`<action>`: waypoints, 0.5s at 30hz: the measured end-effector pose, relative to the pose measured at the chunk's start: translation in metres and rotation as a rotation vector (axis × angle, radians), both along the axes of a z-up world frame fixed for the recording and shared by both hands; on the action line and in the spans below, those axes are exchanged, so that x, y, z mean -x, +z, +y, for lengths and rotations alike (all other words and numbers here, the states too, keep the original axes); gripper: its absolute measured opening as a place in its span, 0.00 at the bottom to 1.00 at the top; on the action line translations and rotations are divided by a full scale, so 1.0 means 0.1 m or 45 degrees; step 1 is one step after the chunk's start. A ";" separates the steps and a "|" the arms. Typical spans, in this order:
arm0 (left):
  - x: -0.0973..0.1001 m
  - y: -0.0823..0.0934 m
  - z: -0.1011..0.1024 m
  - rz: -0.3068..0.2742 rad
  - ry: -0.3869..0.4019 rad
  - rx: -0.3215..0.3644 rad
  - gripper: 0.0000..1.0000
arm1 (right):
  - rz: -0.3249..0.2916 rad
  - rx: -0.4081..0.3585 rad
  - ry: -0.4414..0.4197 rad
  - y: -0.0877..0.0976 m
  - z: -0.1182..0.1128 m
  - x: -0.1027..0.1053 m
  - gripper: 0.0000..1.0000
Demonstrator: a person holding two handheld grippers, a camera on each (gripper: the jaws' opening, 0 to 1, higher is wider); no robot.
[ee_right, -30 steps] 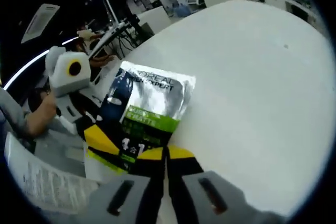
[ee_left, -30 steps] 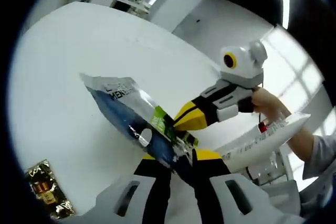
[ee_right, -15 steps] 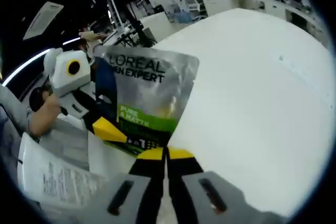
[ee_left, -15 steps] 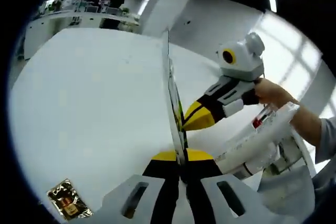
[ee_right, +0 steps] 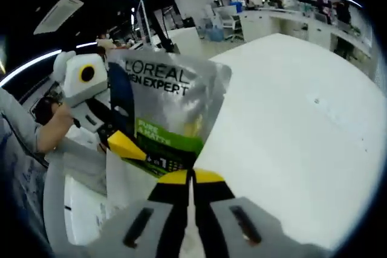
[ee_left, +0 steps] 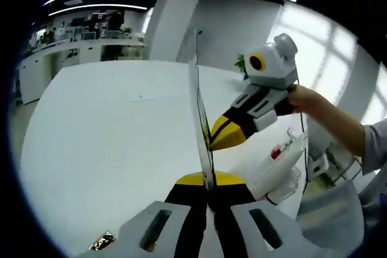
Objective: Arrange the skincare products in the storage area until every visible bottle or jar stands upright without overlapping.
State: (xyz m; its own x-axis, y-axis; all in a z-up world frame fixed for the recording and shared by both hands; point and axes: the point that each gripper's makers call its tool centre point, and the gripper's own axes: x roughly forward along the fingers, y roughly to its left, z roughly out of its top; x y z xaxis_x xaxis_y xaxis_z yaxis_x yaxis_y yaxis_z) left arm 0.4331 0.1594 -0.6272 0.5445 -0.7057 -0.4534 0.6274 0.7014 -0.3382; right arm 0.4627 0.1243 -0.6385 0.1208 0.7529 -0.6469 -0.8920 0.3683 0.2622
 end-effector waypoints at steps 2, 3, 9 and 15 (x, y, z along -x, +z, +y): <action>0.02 0.06 0.01 -0.018 -0.009 -0.010 0.00 | -0.016 0.004 0.006 0.05 0.00 0.02 0.03; 0.04 0.10 0.01 -0.027 -0.021 -0.016 0.00 | -0.031 0.009 0.013 0.08 0.00 0.04 0.03; 0.12 0.28 0.05 -0.116 -0.079 -0.114 0.00 | -0.098 0.005 0.032 0.28 0.01 0.10 0.06; 0.20 0.51 0.09 -0.175 -0.135 -0.118 0.00 | -0.173 -0.033 0.061 0.57 0.04 0.18 0.12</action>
State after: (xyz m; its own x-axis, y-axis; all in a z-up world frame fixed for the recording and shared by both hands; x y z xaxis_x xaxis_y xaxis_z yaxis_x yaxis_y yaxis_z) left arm 0.4134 0.1685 -0.5765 0.5309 -0.7211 -0.4452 0.7352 0.6532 -0.1814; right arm 0.4444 0.1279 -0.5819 0.1695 0.7762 -0.6073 -0.9364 0.3190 0.1464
